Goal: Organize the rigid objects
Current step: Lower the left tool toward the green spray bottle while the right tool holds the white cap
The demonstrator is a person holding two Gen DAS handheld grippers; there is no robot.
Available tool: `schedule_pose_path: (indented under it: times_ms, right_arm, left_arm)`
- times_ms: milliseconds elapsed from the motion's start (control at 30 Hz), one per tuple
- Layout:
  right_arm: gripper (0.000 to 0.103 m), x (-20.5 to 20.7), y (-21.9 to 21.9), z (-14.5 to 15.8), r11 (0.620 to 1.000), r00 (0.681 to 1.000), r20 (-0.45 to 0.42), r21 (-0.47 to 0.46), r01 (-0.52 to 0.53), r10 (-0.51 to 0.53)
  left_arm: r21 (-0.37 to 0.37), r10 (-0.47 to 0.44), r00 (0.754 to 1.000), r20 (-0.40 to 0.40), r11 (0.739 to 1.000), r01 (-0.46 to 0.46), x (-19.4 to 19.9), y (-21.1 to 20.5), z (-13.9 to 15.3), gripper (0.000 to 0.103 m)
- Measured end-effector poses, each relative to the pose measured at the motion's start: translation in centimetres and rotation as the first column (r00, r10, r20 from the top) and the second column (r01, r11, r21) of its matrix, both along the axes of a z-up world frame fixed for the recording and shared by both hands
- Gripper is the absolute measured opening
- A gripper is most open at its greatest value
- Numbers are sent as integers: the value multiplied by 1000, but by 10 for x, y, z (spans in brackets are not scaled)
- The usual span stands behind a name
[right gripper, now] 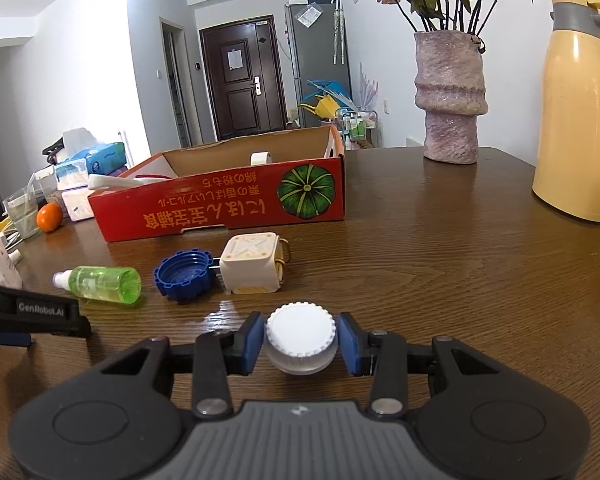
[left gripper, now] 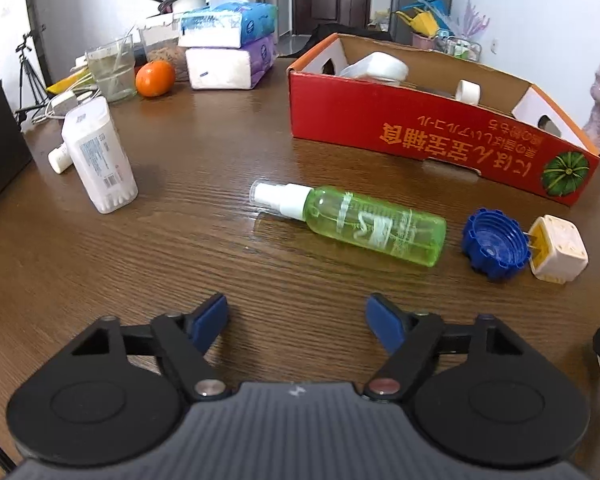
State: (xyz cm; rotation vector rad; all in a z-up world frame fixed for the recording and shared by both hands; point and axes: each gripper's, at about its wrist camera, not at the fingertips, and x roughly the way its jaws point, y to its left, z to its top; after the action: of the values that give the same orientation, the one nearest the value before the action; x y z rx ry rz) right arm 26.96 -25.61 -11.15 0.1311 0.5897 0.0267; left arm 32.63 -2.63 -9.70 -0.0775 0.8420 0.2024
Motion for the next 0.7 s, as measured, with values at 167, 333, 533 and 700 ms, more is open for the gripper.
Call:
schedule_pose_path:
  times_ms: [167,333,533,700]
  right_arm:
    - [40,0,0,0,1000,1000,1,0,1,-1]
    - [40,0,0,1,1000,1000,3,-1,0,0]
    - [40,0,0,1,1000,1000,2,0,3,-3]
    - [40,1,-4,2,1000,1000,16,13,19,-20]
  left_arm:
    - [-28,-11,1000,-3,1000,11,-2,3,3,71]
    - [-79,13,998,63,997,-8,-6,13,24,93]
    - [-106,90,994,59,991,-84,30,8,42,100]
    - [-112,131,990,51,986,-125,51,4,36,100]
